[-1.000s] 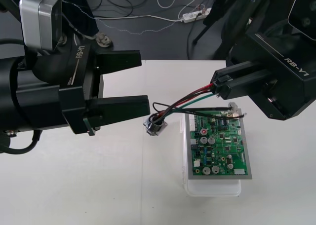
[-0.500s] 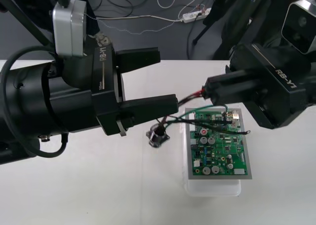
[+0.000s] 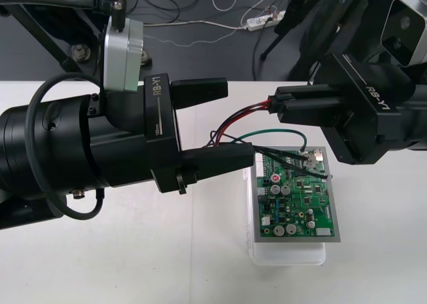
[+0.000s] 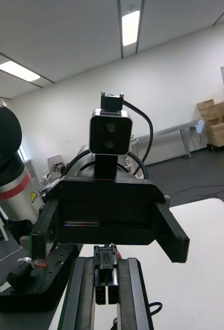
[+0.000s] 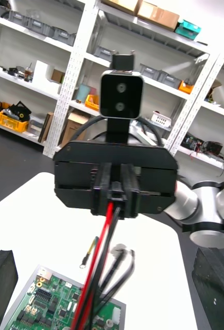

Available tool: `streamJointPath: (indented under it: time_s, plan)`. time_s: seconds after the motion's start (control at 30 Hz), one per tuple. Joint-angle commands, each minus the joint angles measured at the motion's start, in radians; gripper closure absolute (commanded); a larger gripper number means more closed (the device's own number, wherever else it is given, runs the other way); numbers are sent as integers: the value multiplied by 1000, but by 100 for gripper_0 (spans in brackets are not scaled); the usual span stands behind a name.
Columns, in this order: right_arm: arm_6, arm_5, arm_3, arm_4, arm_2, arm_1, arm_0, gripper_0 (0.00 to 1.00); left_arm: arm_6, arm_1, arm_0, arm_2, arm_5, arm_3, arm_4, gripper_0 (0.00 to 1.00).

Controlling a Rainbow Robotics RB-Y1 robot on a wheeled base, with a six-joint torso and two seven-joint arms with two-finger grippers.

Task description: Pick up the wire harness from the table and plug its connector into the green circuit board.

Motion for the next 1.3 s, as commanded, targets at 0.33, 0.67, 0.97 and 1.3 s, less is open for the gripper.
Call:
streamJointPath:
  time_s: [0.33,0.67,0.97,1.3]
  plan:
    - [27,105,-168,105,-39,5,100,97,-71,-16,-24,-61,85,-34,-18,0]
    - [27,136,-202,148,-36,17,113,97,-53,-2,-43,-61,84,-32,17,0]
    - [27,144,-210,148,-36,15,113,97,-56,41,-60,-64,85,-34,35,0]
    - [26,148,-211,148,-36,17,113,98,-84,99,-89,-64,84,0,91,0]
